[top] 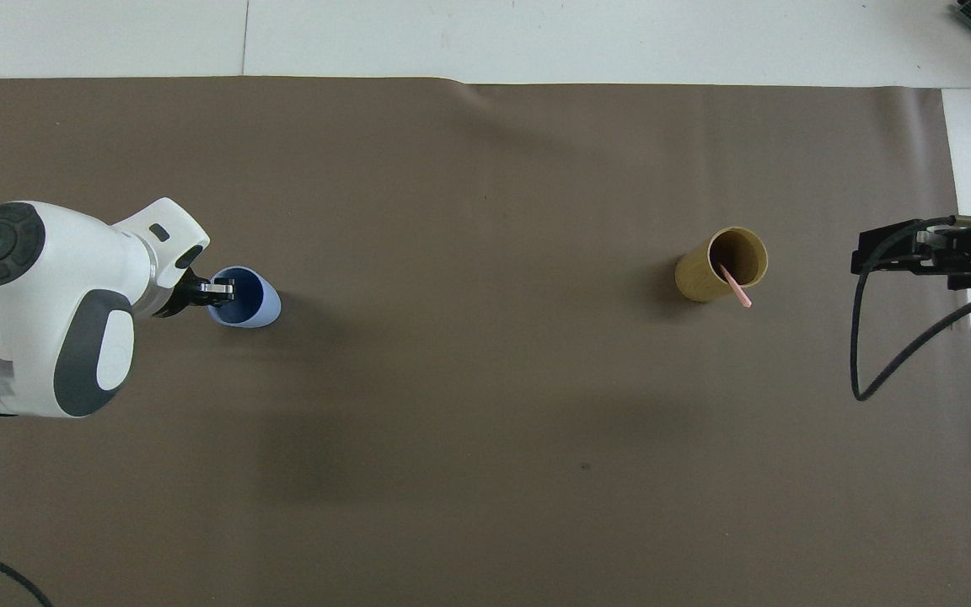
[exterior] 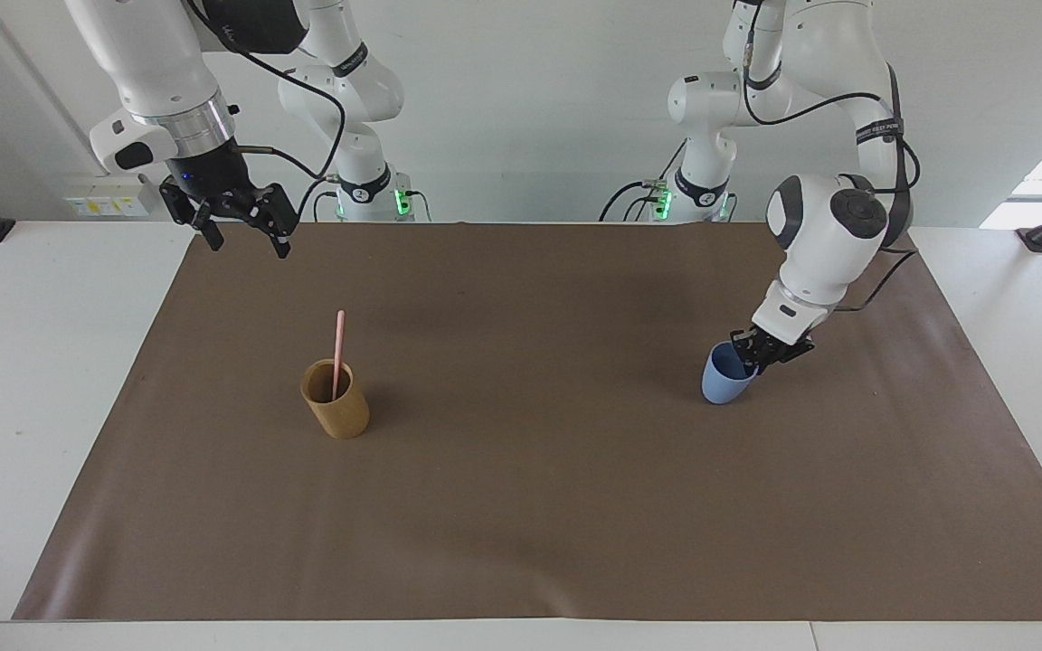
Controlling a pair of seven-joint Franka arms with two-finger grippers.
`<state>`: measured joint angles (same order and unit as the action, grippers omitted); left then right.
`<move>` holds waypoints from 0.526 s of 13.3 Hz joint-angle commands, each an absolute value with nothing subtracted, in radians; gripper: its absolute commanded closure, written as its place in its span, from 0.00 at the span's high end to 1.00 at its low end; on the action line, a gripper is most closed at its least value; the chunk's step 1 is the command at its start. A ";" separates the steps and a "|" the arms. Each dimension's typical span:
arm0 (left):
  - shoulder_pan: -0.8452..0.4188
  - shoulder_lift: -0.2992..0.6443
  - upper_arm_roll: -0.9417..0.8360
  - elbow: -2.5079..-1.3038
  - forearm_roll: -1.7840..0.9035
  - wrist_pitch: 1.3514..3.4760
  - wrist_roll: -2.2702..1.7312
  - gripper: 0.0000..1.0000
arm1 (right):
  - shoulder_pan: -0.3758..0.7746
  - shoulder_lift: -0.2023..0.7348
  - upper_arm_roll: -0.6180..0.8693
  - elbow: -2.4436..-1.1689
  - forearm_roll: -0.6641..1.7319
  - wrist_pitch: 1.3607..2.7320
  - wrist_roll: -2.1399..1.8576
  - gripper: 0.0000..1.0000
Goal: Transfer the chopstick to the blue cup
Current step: 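Reach the left gripper to the light blue cup and grasp it, then slide the blue cup toward the table center with the left gripper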
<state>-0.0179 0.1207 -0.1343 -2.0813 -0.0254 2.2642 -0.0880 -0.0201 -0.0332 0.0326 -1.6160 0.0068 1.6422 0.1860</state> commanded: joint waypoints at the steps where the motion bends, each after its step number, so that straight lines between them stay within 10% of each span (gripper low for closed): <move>1: -0.049 0.135 -0.129 -1.993 -0.035 2.212 -0.170 0.00 | -0.035 -0.029 0.038 -1.608 0.026 1.638 0.164 1.00; 7: -0.242 0.169 -0.132 -1.790 -0.026 2.105 -0.475 0.00 | -0.035 -0.029 0.038 -1.608 0.026 1.638 0.166 1.00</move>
